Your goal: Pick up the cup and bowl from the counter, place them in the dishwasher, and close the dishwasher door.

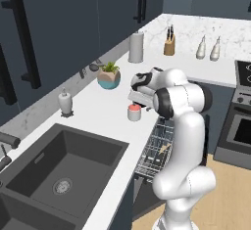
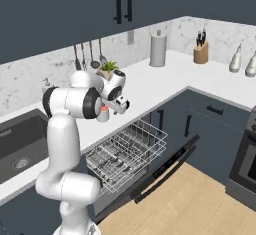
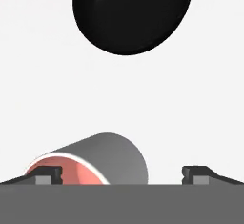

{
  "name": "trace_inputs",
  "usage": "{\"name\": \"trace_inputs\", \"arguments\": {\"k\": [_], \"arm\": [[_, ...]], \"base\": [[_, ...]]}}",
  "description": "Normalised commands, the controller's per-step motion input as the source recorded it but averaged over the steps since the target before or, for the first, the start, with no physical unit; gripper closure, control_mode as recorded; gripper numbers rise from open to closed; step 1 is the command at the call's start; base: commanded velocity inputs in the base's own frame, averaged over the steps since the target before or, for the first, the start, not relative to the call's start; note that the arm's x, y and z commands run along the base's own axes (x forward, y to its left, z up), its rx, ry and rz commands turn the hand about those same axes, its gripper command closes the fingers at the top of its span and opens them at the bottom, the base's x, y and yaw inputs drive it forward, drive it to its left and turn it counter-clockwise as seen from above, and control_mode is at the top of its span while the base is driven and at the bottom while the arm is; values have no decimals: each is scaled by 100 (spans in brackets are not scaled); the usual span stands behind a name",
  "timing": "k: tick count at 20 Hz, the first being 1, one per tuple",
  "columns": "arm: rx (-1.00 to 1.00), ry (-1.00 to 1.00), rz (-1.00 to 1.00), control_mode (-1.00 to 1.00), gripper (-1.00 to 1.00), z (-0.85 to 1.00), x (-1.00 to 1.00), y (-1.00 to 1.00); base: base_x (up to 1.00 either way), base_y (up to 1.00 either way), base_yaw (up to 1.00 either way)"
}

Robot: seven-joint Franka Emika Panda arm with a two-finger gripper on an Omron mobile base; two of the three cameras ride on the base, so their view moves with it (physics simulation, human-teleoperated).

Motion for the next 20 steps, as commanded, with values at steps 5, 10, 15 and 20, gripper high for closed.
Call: {"name": "trace_inputs", "arguments": {"k": [5,10,15,20], "arm": [[0,1,-3,-100,-100,-26,2,0],[0,0,-2,-100,-100,-20,0,0],[0,0,-1,-100,-100,-30,0,0],[0,1,0,-100,100,-29,0,0]], "base": [[0,0,0],[0,0,0],[0,0,0],[0,0,0]]}}
